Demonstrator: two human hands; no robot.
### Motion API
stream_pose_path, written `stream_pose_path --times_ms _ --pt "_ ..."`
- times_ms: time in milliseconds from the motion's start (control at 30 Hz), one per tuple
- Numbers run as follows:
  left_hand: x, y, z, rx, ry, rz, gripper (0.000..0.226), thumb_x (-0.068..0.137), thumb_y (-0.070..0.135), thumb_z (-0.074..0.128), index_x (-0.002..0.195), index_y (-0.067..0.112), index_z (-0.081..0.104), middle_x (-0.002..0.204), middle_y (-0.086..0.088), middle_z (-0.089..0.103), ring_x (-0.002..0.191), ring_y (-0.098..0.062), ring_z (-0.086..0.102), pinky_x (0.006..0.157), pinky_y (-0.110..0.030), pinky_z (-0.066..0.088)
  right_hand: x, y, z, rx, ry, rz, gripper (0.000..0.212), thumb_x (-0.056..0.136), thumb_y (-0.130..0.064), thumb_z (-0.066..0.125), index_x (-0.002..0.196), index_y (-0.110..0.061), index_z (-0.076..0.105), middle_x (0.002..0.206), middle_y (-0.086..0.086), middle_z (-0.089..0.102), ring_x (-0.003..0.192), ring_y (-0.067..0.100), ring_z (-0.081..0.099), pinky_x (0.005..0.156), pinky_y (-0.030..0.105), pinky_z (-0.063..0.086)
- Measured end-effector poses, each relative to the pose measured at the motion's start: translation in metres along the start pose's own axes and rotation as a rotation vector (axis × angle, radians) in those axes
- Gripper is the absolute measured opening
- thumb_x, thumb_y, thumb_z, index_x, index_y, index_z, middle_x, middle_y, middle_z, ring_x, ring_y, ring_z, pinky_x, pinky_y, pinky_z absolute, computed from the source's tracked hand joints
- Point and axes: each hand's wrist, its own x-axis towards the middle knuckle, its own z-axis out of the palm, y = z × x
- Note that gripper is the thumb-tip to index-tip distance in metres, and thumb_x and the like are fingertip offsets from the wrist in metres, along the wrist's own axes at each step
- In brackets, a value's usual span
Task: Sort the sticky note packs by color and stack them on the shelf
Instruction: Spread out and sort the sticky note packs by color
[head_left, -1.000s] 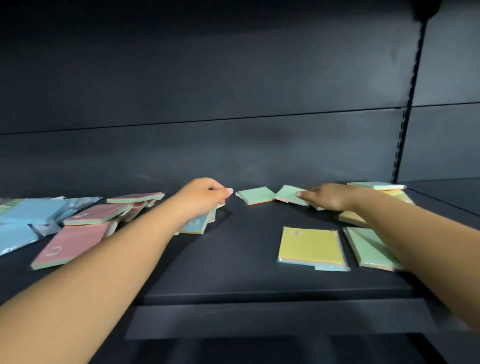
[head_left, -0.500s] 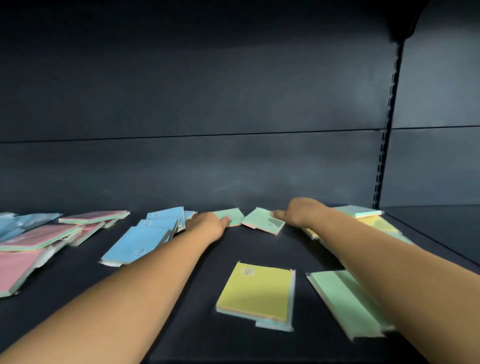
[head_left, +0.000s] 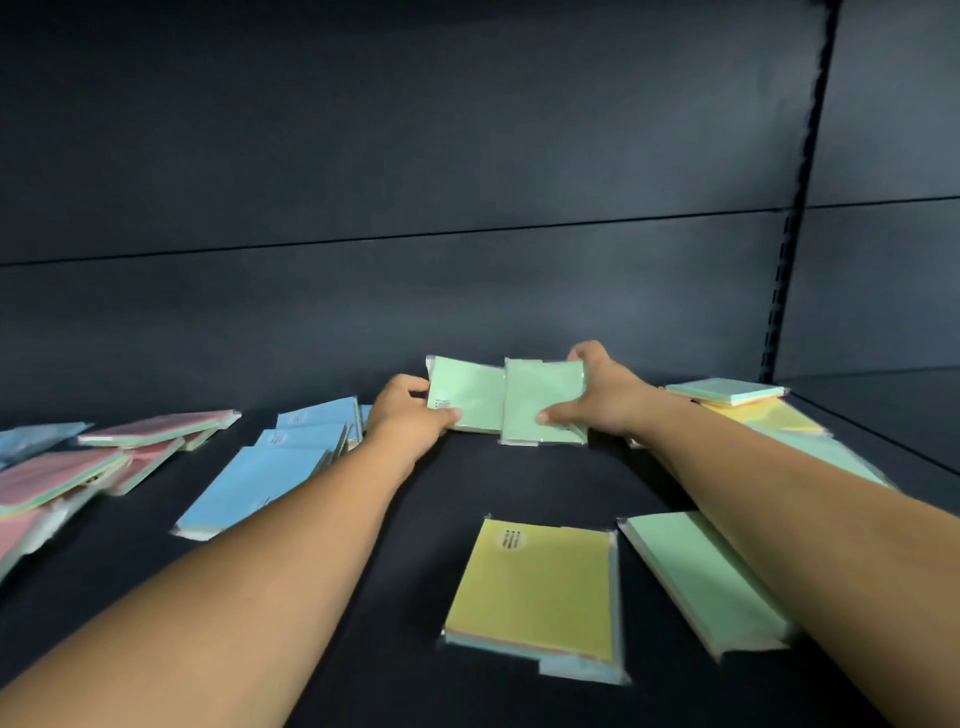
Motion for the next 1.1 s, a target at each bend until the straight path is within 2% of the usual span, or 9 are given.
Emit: stream_pose_path --times_ms 133,233,300,433,567,667,767,967,1100 --pt "0.005 0.005 0.004 -0.213 -0.038 -0.044 0.037 0.08 0.001 0.068 0.113 0.0 0.053 0.087 -0.005 0.064 0.059 -0.012 0.059 0.068 -0.022 0.048 0.001 -0.002 -0.002 0.37 0.153 0.019 0.045 0.086 -0.009 0.062 0.119 -0.025 0.035 0.104 0.006 0.051 0.09 0.025 0.055 0.073 0.043 0.055" --pt "0.004 0.01 0.014 0.123 -0.044 0.059 0.028 0.079 0.021 0.072 0.095 -0.002 0.064 0.057 -0.002 0.059 0.063 -0.021 0.061 0.064 -0.027 0.045 0.001 0.0 -0.005 0.607 0.14 0.118 0.056 0.089 -0.001 0.053 0.135 -0.022 0.027 0.098 0.003 0.049 0.089 0.022 0.056 0.063 0.037 0.055" --pt "0.001 0.015 0.017 0.4 -0.067 0.125 0.039 0.082 0.037 0.067 0.086 -0.002 0.064 0.076 -0.02 0.06 0.084 -0.036 0.059 0.054 -0.028 0.033 0.001 0.0 -0.007 0.709 0.126 0.195 0.058 0.09 0.003 0.047 0.139 -0.019 0.024 0.093 0.004 0.046 0.08 0.021 0.055 0.063 0.037 0.054" --pt "0.002 0.01 0.016 0.658 -0.072 0.078 0.047 0.084 0.058 0.053 0.092 0.013 0.062 0.108 -0.013 0.064 0.106 -0.032 0.056 0.079 -0.032 0.044 0.002 -0.003 -0.011 0.858 0.088 0.254 0.032 0.09 0.003 0.037 0.118 -0.013 0.034 0.081 0.014 0.05 0.062 0.023 0.054 0.062 0.037 0.051" --pt "0.0 0.013 0.009 0.659 -0.079 0.047 0.054 0.09 0.058 0.039 0.101 0.012 0.065 0.113 -0.011 0.061 0.109 -0.032 0.053 0.085 -0.032 0.043 0.002 -0.005 -0.007 0.855 0.121 0.246 0.046 0.091 0.0 0.047 0.128 -0.019 0.028 0.071 0.01 0.047 0.054 0.017 0.048 0.042 0.023 0.044" --pt "-0.005 0.024 -0.006 0.526 -0.081 0.066 0.05 0.095 0.048 0.036 0.067 0.01 0.052 0.08 -0.008 0.055 0.086 -0.03 0.052 0.071 -0.028 0.035 0.002 -0.008 -0.004 0.869 0.092 0.22 0.013 0.092 -0.006 0.053 0.098 -0.011 0.044 0.064 0.008 0.043 0.037 0.01 0.042 0.034 0.013 0.036" --pt "-0.006 0.024 -0.02 0.344 -0.082 0.078 0.037 0.094 0.047 0.041 0.075 0.015 0.049 0.084 -0.007 0.054 0.084 -0.026 0.052 0.08 -0.033 0.043 0.001 -0.011 0.003 0.805 -0.018 0.191 0.019 0.094 -0.012 0.053 0.076 -0.012 0.048 0.066 0.005 0.047 0.036 0.005 0.042 0.036 0.011 0.039" --pt "-0.01 0.022 -0.027 0.309 -0.125 0.038 0.033 0.093 0.046 0.044 0.084 0.016 0.052 0.095 -0.012 0.06 0.091 -0.028 0.056 0.094 -0.037 0.044 -0.002 -0.02 0.02 0.649 -0.176 0.191 0.017 0.092 -0.022 0.057 0.089 -0.005 0.053 0.081 0.007 0.048 0.063 0.017 0.058 0.053 0.019 0.055" --pt "-0.02 0.037 -0.031 0.275 -0.148 0.044 0.039 0.094 0.044 0.044 0.095 0.01 0.064 0.101 -0.011 0.066 0.101 -0.027 0.059 0.093 -0.035 0.045 -0.011 -0.032 0.006 0.076 -0.017 0.063 0.038 0.094 -0.036 0.051 0.105 0.0 0.059 0.084 0.013 0.054 0.058 0.026 0.058 0.05 0.022 0.047"
